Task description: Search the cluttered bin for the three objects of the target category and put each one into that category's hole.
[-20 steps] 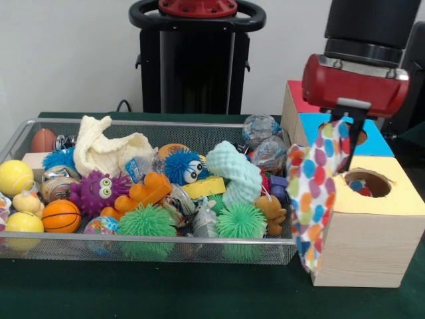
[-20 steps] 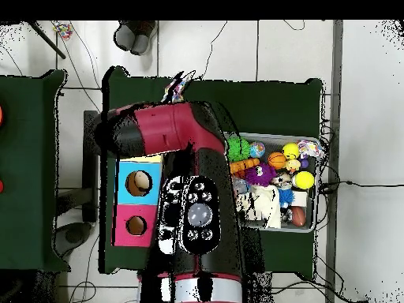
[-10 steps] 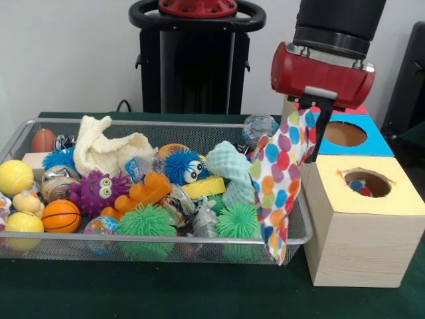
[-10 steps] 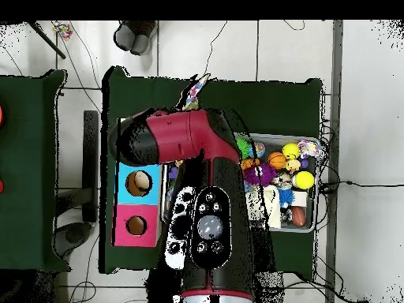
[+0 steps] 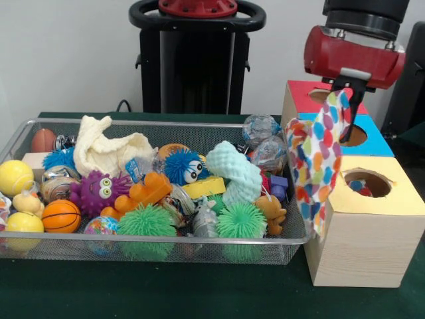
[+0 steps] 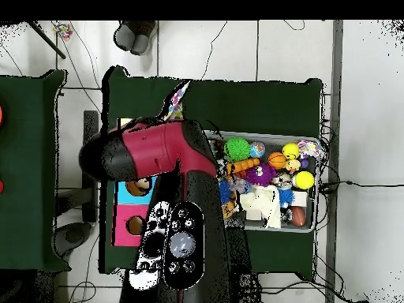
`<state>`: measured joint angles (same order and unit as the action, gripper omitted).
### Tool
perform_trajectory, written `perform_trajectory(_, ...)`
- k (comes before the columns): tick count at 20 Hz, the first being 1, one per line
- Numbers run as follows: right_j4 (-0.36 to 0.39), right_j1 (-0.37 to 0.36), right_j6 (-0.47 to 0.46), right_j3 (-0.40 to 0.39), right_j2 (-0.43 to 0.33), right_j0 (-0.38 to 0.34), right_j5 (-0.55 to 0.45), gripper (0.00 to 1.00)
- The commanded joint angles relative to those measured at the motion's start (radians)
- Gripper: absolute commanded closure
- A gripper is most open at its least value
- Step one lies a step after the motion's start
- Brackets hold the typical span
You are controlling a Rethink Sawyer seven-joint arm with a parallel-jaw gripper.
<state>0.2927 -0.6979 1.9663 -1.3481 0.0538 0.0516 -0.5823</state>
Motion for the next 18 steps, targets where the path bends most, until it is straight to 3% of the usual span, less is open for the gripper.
perform_trajectory(1,0.012,0.009,0.097,-0.106,0.005,0.031,-0.065,1.0)
perform_trajectory(5,0.0,0.035,0.14,-0.077,0.022,0.055,-0.055,1.0)
perform_trajectory(12,-0.033,0.059,0.1,-0.1,-0.027,0.029,-0.029,1.0)
perform_trajectory(18,0.009,0.1,0.098,-0.119,-0.031,0.017,0.115,1.0)
